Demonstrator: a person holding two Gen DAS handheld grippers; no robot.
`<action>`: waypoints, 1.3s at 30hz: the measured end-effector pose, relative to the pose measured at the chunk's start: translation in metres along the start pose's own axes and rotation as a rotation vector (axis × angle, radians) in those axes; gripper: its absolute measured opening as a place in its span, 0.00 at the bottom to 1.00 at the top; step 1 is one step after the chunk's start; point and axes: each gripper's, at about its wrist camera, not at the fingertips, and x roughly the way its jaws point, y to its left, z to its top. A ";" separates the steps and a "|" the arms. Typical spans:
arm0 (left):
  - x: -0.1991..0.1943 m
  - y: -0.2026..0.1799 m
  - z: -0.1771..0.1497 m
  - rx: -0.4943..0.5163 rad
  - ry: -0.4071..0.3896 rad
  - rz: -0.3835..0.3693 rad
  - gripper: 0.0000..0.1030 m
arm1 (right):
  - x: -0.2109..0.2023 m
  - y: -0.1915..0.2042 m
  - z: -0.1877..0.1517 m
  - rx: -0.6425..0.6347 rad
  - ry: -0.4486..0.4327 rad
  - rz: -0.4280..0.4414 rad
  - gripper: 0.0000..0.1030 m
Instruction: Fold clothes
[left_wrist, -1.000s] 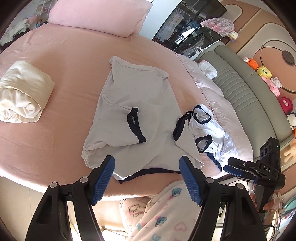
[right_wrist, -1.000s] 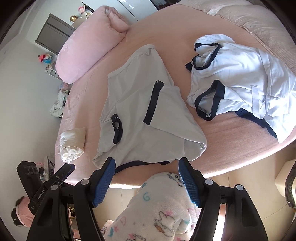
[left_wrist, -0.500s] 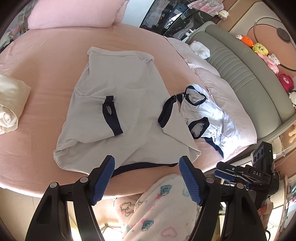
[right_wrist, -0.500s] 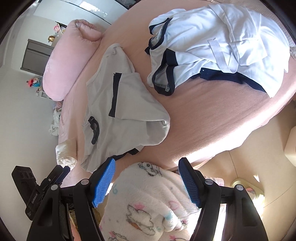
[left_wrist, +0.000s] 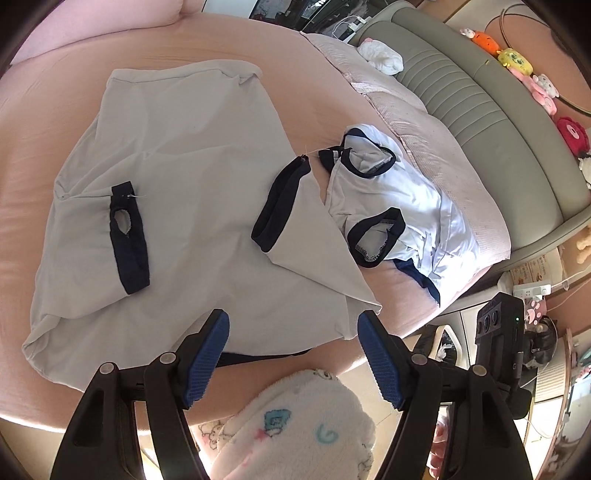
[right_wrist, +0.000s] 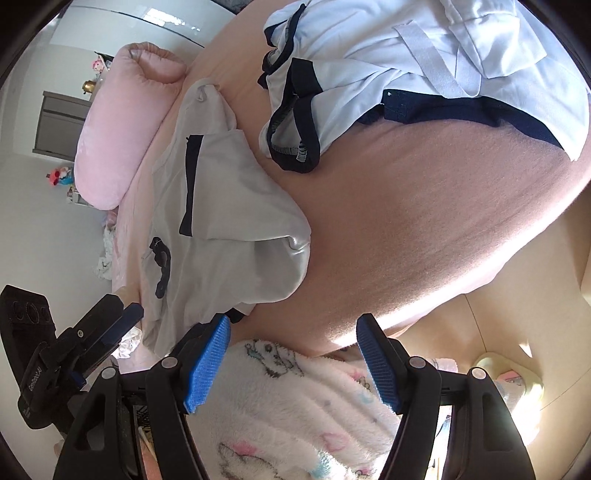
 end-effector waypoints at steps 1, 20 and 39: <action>0.004 -0.001 0.002 -0.003 0.006 -0.005 0.69 | 0.000 0.002 0.001 -0.021 -0.012 -0.023 0.68; 0.077 0.019 0.028 -0.265 0.103 -0.220 0.69 | 0.019 0.024 0.010 -0.241 -0.114 -0.066 0.68; 0.093 0.031 0.026 -0.374 0.038 -0.280 0.69 | 0.020 0.033 -0.007 -0.314 -0.246 -0.158 0.45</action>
